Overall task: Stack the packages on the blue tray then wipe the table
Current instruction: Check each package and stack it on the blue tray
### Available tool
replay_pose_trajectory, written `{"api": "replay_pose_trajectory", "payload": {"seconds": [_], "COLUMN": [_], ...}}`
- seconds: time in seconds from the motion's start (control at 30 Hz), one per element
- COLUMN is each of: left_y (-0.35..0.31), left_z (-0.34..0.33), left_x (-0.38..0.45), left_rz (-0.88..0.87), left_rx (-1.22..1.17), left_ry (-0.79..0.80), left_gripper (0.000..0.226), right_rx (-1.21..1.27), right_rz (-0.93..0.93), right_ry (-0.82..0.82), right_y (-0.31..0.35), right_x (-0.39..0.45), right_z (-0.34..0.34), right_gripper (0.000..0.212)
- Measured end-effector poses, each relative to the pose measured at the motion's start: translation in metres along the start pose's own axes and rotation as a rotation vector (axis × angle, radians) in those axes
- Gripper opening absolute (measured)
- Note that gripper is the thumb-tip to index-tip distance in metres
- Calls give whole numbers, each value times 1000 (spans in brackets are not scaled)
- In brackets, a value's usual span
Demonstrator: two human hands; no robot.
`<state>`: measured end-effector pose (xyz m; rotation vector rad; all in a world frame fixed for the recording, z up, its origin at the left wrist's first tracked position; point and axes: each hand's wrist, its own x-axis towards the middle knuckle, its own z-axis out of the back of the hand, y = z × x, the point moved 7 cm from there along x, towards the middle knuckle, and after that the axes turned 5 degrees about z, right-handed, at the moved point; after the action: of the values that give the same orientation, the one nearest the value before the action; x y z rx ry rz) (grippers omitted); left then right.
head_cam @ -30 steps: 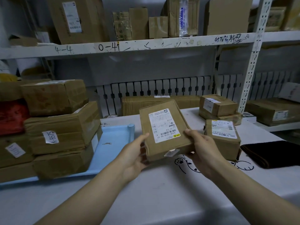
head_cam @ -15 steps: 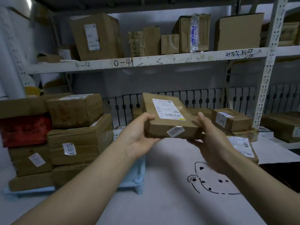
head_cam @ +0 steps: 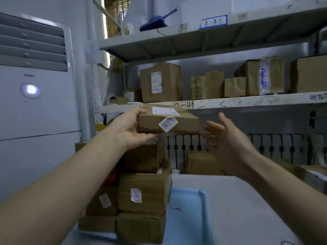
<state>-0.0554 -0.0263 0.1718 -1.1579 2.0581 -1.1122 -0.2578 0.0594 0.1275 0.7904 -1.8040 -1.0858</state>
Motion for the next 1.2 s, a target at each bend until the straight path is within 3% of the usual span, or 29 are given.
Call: {"api": "replay_pose_trajectory", "payload": {"seconds": [0.33, 0.57, 0.73, 0.9, 1.2], "left_y": [-80, -104, -107, -99, -84], "left_z": [87, 151, 177, 191, 194], "left_x": [8, 16, 25, 36, 29], "left_rz": [-66, -66, -89, -81, -151], "left_rx": [37, 77, 270, 460, 379], "left_ry": [-147, -254, -383, -465, -510], "left_gripper": [21, 20, 9, 17, 29], "right_rx": [122, 5, -186, -238, -228], "right_rz": [-27, -119, -174, -189, -154], "right_ry": [195, 319, 255, 220, 223], "right_y": [-2, -31, -49, -54, -57], "right_x": [35, 53, 63, 70, 71], "right_z": [-138, -207, -216, -209, -203], "right_gripper": [57, 60, 71, 84, 82]}}
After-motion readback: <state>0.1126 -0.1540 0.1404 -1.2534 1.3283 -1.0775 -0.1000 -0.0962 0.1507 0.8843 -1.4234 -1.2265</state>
